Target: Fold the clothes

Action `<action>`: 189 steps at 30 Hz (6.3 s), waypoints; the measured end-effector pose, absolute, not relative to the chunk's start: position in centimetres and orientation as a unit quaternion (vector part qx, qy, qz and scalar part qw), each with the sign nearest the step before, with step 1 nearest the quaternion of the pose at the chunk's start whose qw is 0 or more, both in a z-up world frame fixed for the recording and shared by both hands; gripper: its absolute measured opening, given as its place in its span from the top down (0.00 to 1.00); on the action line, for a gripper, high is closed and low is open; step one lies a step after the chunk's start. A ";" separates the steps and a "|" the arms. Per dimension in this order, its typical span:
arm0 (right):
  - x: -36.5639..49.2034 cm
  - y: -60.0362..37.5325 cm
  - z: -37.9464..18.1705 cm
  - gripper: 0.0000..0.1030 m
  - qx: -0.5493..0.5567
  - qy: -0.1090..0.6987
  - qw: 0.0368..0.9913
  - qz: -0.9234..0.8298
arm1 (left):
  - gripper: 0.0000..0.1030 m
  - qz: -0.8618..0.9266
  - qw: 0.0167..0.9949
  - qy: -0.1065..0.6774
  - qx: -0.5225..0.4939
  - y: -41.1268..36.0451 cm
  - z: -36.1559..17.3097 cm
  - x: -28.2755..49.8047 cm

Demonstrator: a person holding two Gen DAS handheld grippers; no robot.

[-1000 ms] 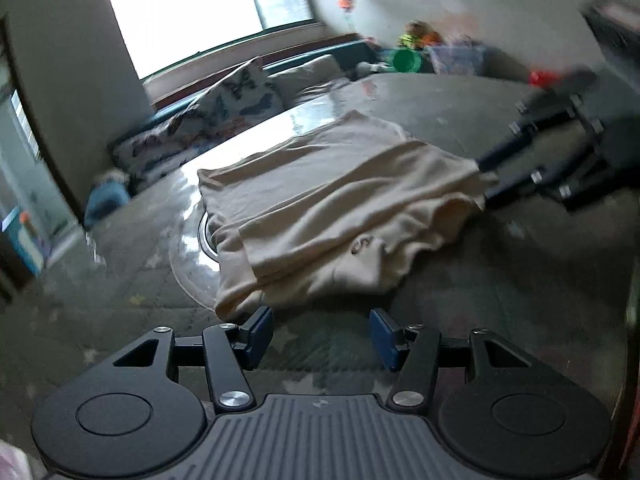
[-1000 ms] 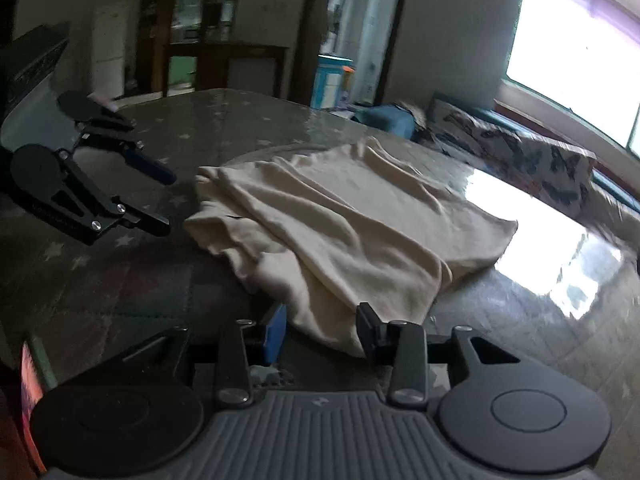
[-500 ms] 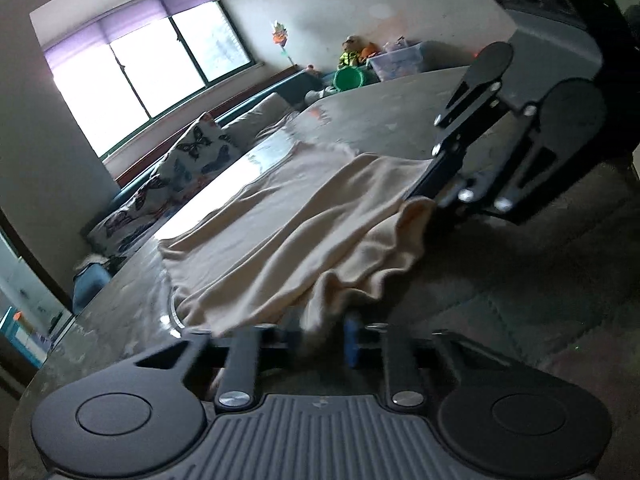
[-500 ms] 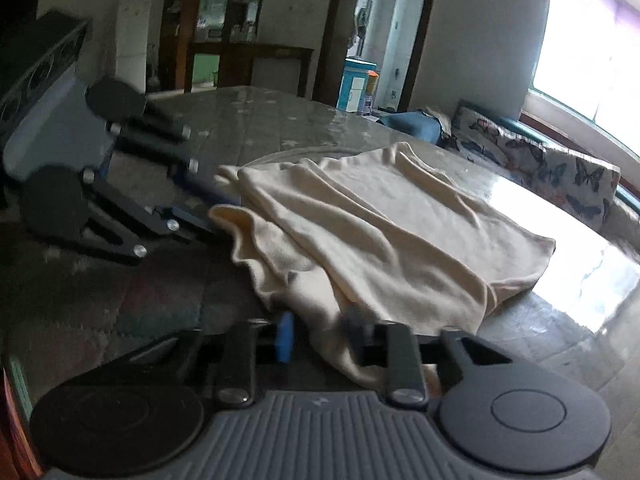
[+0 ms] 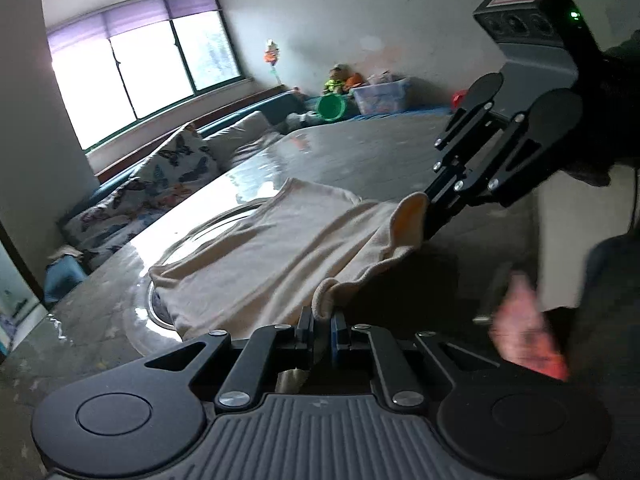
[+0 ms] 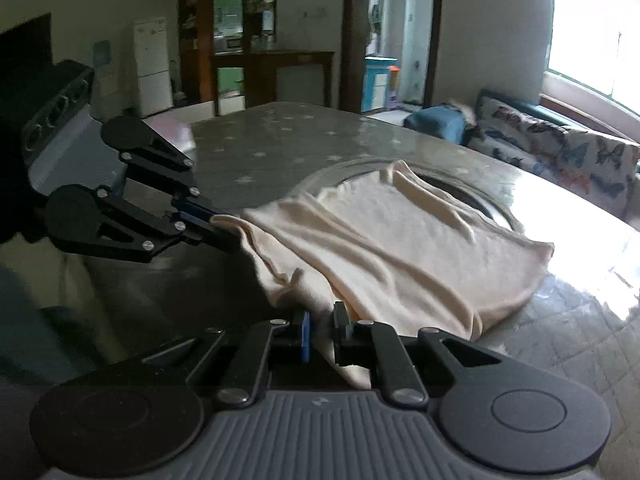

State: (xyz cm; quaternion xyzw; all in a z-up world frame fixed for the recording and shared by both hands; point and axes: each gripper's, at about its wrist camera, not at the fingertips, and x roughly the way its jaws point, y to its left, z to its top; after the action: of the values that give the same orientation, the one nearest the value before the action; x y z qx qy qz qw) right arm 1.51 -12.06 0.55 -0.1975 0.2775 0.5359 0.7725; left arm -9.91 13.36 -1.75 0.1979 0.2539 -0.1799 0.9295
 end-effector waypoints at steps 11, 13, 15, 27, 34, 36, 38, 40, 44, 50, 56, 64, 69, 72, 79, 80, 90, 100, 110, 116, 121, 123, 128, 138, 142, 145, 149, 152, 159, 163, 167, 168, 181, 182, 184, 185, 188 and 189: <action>7.3 -11.7 5.8 0.91 -0.166 0.237 0.795 0.534 | 0.92 -0.143 0.931 0.214 0.257 13.9 2.8 -3.5; 9.6 -11.1 6.2 0.91 -0.162 0.236 0.802 0.524 | 0.92 -0.136 0.929 0.211 0.270 14.0 3.0 -0.7; 12.1 -10.3 6.4 0.91 -0.161 0.234 0.812 0.510 | 0.92 -0.132 0.927 0.211 0.279 14.1 2.8 2.4; 25.0 -5.1 -0.8 0.89 -0.143 0.300 0.849 0.410 | 0.91 -0.089 0.925 0.271 0.250 14.9 -3.7 17.7; 26.2 -5.6 -3.6 0.80 -0.123 0.322 0.860 0.376 | 0.66 -0.046 0.935 0.289 0.202 17.3 -5.0 18.3; 26.1 -6.3 -3.4 0.70 -0.110 0.320 0.865 0.371 | 0.66 -0.030 0.942 0.280 0.184 18.3 -4.3 17.7; 25.8 -7.1 -3.2 0.70 -0.099 0.318 0.867 0.370 | 0.66 -0.024 0.946 0.275 0.171 18.8 -3.5 16.4; 25.2 -8.0 -3.3 0.70 -0.094 0.320 0.867 0.371 | 0.66 -0.025 0.948 0.272 0.164 18.9 -2.7 14.7; 24.7 -8.5 -3.9 0.69 -0.079 0.340 0.859 0.374 | 0.66 -0.068 0.943 0.273 0.179 16.8 -2.8 11.0; 25.1 -8.7 -5.4 0.71 -0.108 0.328 0.882 0.322 | 0.67 -0.092 0.925 0.302 0.213 14.3 -5.6 8.7; 23.5 -8.0 -2.8 0.70 -0.090 0.296 0.886 0.346 | 0.66 -0.079 0.940 0.293 0.156 15.4 -3.9 9.3; 23.3 -0.2 -4.6 0.70 -0.136 0.333 0.840 0.405 | 0.66 -0.093 0.937 0.304 0.145 14.1 -4.6 8.7; 26.3 0.4 -4.5 0.69 -0.097 0.361 0.860 0.346 | 0.66 -0.095 0.939 0.304 0.130 14.3 -5.1 8.2; 27.3 -0.4 -4.0 0.69 -0.073 0.374 0.863 0.332 | 0.64 -0.095 0.940 0.302 0.125 14.4 -5.1 8.1; 24.3 2.9 -3.8 0.61 -0.130 0.363 0.830 0.403 | 0.62 -0.095 0.942 0.299 0.117 14.7 -5.4 7.9; 24.3 3.6 -4.1 0.61 -0.141 0.366 0.828 0.401 | 0.61 -0.095 0.942 0.299 0.116 14.8 -5.4 7.8; 26.0 1.6 -3.0 0.45 -0.083 0.368 0.853 0.361 | 0.54 -0.090 0.942 0.302 0.112 15.4 -4.8 7.8; 20.7 -6.5 -4.7 0.30 -0.034 0.362 0.838 0.407 | 0.53 -0.074 0.948 0.303 0.063 17.4 -4.0 10.3; 18.1 -10.7 -2.2 0.39 0.002 0.298 0.871 0.392 | 0.53 -0.057 0.951 0.302 0.036 18.8 -3.4 9.8; 14.1 -10.6 -3.7 0.52 -0.039 0.297 0.856 0.420 | 0.53 -0.048 0.945 0.320 0.043 18.5 -4.9 8.8; 14.3 -12.1 -4.5 0.67 -0.019 0.326 0.857 0.398 | 0.53 -0.040 0.946 0.318 0.043 18.6 -4.5 8.6; 14.1 -11.9 -3.7 0.66 -0.033 0.315 0.862 0.396 | 0.53 -0.039 0.949 0.309 0.043 18.4 -3.9 8.2; 13.7 -10.8 -3.1 0.65 -0.033 0.296 0.864 0.406 | 0.53 -0.046 0.952 0.301 0.036 17.8 -3.5 7.4; 13.3 -8.6 -3.2 0.63 -0.070 0.277 0.870 0.401 | 0.52 -0.039 0.952 0.299 0.050 16.7 -3.6 6.1; 13.7 -6.4 -4.5 0.54 -0.098 0.283 0.868 0.396 | 0.52 -0.028 0.948 0.315 0.045 16.5 -4.2 6.3; 13.2 -5.3 -5.3 0.49 -0.130 0.275 0.869 0.391 | 0.52 -0.023 0.948 0.314 0.041 16.7 -4.7 5.9; 12.8 -4.6 -4.9 0.39 -0.132 0.270 0.870 0.391 | 0.51 -0.016 0.953 0.302 0.030 16.7 -4.0 5.5; 12.7 -3.9 -4.9 0.29 -0.133 0.270 0.870 0.390 | 0.49 0.001 0.956 0.293 0.011 17.0 -3.7 5.2; 12.3 -2.7 -6.2 0.11 -0.152 0.281 0.865 0.388 | 0.47 0.048 0.954 0.295 -0.002 17.2 -4.3 4.2; 12.2 -2.3 -6.5 0.03 -0.164 0.286 0.857 0.396 | 0.43 0.068 0.954 0.291 -0.006 17.2 -4.3 3.6; 12.1 -2.0 -6.6 0.00 -0.173 0.288 0.854 0.398 | 0.41 0.082 0.952 0.295 -0.015 17.5 -4.5 3.1; 12.2 -2.1 -6.6 0.00 -0.172 0.288 0.854 0.398 | 0.41 0.085 0.951 0.297 -0.017 17.6 -4.6 3.0; 12.4 -2.6 -6.6 0.00 -0.170 0.296 0.850 0.402 | 0.35 0.095 0.949 0.298 -0.041 17.8 -4.0 2.4; 12.4 -2.6 -6.6 0.00 -0.170 0.296 0.850 0.402 | 0.35 0.089 0.950 0.296 -0.043 17.8 -3.7 2.5; 12.4 -2.6 -6.6 0.00 -0.170 0.296 0.850 0.402 | 0.35 0.073 0.953 0.291 -0.048 17.5 -3.0 2.7; 12.4 -2.6 -6.6 0.00 -0.170 0.297 0.849 0.402 | 0.35 0.064 0.954 0.287 -0.050 17.4 -2.7 2.8; 12.4 -2.6 -6.6 0.00 -0.170 0.297 0.849 0.402 | 0.37 0.039 0.957 0.282 -0.058 17.3 -2.0 3.7; 12.4 -2.6 -6.6 0.00 -0.170 0.297 0.849 0.402 | 0.37 0.033 0.957 0.282 -0.060 17.3 -1.9 4.1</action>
State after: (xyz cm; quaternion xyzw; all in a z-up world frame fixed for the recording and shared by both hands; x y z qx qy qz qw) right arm 12.43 -2.59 -6.64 -0.1699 0.2969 0.4023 0.8492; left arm 4.06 17.26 -1.87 -0.0597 0.2820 0.0328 0.9570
